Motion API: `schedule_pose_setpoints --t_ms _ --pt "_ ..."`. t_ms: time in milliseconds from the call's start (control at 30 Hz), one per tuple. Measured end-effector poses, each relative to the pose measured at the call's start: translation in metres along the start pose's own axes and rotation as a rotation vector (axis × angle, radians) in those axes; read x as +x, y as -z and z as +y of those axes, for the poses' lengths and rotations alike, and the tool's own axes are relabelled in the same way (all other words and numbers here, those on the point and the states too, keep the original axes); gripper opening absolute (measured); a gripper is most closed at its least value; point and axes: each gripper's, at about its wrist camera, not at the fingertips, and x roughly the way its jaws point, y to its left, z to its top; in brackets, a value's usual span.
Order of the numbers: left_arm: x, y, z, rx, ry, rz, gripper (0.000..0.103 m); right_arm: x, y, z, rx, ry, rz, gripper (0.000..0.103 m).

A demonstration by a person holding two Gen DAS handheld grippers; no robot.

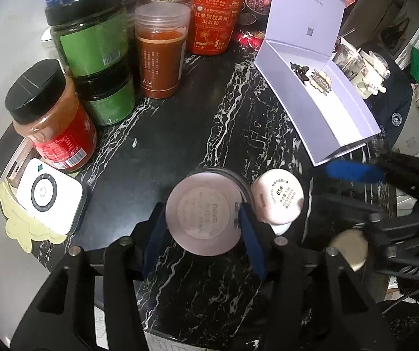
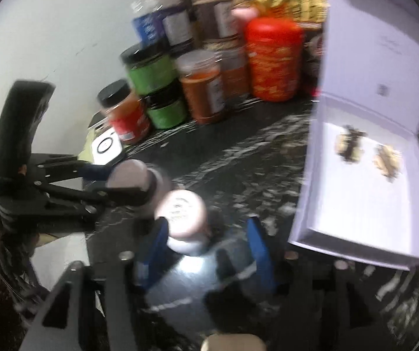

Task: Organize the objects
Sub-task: 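Lift the cream jar with the right tool while the left tool lifts the pink-lidded jar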

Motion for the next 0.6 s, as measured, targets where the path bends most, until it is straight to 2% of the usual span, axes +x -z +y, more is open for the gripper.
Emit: schedule_pose_setpoints --t_ms 67,133,233,333,600 --pt "-0.006 0.000 -0.001 -0.007 0.009 -0.013 0.048 -0.010 0.015 -0.012 0.048 0.017 0.020 0.066" --pt "-0.016 0.001 -0.003 -0.023 0.008 -0.038 0.048 -0.015 0.033 -0.018 0.091 0.037 0.059 0.076" --pt "-0.032 0.004 -0.016 -0.002 0.020 -0.062 0.048 -0.019 0.065 -0.016 0.132 0.022 0.129 0.076" --pt "-0.043 0.009 -0.038 0.049 0.051 -0.068 0.048 -0.021 0.086 -0.013 0.135 0.081 0.167 0.077" --pt "-0.036 0.021 -0.082 0.128 0.130 0.007 0.048 -0.043 0.119 -0.033 0.229 0.123 0.136 0.077"
